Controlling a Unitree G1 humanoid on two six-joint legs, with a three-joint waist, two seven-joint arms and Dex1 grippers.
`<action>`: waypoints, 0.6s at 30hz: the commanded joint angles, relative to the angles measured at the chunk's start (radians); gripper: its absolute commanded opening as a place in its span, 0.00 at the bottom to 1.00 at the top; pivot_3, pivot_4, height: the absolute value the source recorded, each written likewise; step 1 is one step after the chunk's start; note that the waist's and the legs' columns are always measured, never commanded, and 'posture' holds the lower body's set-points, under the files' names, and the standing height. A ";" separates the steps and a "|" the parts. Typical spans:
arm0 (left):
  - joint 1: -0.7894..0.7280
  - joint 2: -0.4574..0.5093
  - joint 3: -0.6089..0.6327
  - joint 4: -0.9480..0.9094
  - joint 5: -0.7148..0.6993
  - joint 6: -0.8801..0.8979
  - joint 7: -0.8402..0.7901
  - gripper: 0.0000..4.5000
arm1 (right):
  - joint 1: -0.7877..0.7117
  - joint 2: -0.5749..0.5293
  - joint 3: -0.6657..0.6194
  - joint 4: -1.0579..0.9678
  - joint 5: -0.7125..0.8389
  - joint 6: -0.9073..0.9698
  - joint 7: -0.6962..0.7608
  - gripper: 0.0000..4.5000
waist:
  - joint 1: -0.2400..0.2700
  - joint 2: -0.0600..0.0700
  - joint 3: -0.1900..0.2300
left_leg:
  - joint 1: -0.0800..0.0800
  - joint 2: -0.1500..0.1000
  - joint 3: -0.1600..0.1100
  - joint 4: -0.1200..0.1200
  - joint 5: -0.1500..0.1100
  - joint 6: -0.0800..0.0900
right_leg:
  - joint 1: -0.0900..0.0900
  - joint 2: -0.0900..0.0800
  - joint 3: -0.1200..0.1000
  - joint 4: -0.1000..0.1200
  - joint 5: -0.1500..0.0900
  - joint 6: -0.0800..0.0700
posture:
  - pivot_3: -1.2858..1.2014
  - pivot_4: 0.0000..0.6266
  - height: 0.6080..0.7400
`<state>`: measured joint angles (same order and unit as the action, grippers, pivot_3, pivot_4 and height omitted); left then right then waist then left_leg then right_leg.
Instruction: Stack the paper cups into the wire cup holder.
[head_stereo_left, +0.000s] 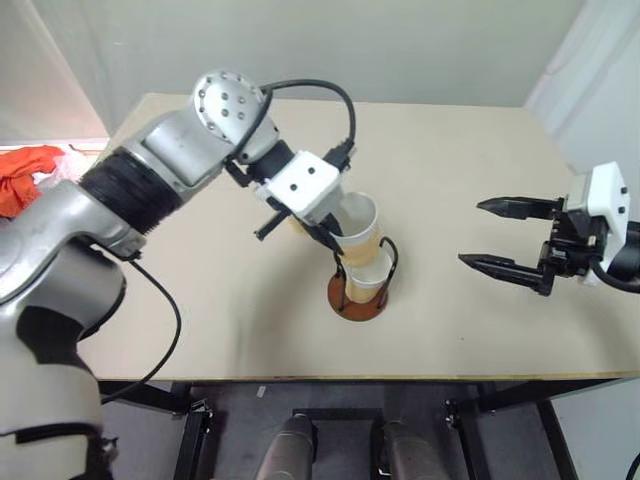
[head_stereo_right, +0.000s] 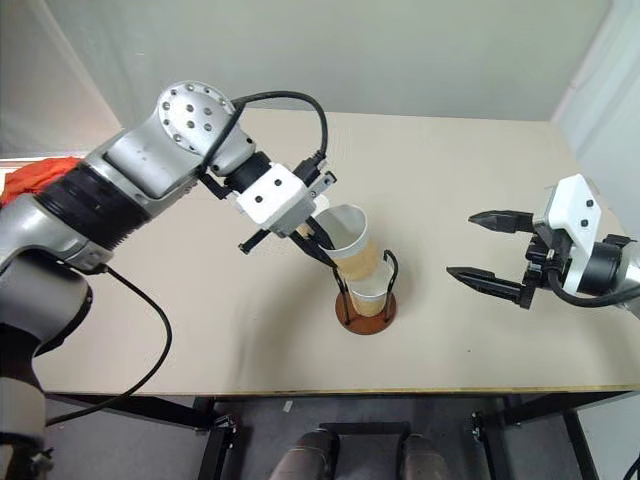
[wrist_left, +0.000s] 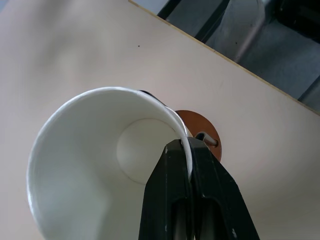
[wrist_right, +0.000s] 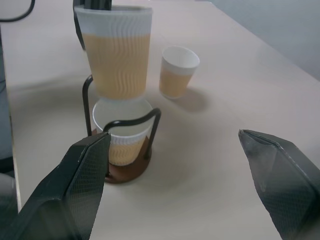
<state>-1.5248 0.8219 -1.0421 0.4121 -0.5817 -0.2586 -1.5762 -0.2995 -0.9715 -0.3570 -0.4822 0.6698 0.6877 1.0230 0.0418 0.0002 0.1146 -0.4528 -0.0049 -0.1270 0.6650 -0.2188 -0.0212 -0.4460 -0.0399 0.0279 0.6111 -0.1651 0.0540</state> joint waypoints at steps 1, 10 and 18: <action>-0.008 -0.007 0.031 -0.002 -0.008 0.014 -0.038 0.01 | -0.002 -0.025 -0.047 -0.031 0.021 0.001 -0.023 0.97 | 0.001 0.000 0.000 | -0.001 0.000 0.000 0.001 -0.001 0.001 | 0.000 0.000 0.000 -0.001 0.001 0.001 | 0.52 0.24 1.00; 0.003 -0.054 0.063 0.048 0.055 -0.022 -0.038 0.44 | 0.009 -0.039 -0.051 -0.036 0.037 0.003 -0.040 0.97 | 0.004 0.000 0.000 | 0.000 -0.001 0.001 0.003 -0.006 0.010 | 0.000 -0.001 0.001 0.000 0.002 0.003 | 0.52 0.24 1.00; 0.027 -0.105 0.166 0.137 0.158 -0.059 -0.038 0.95 | 0.011 -0.043 -0.042 -0.029 0.033 -0.006 -0.036 0.97 | 0.006 0.000 0.000 | 0.000 -0.001 0.003 0.004 -0.005 0.011 | 0.001 -0.001 0.001 0.000 0.003 0.004 | 0.52 0.24 1.00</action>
<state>-1.4897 0.7090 -0.9241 0.5318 -0.4374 -0.3023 -1.5771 -0.2823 -0.9961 -0.3726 -0.4888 0.6865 0.6943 0.9886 0.0474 0.0004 0.1146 -0.4527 -0.0061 -0.1243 0.6686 -0.2237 -0.0107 -0.4455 -0.0411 0.0293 0.6107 -0.1622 0.0577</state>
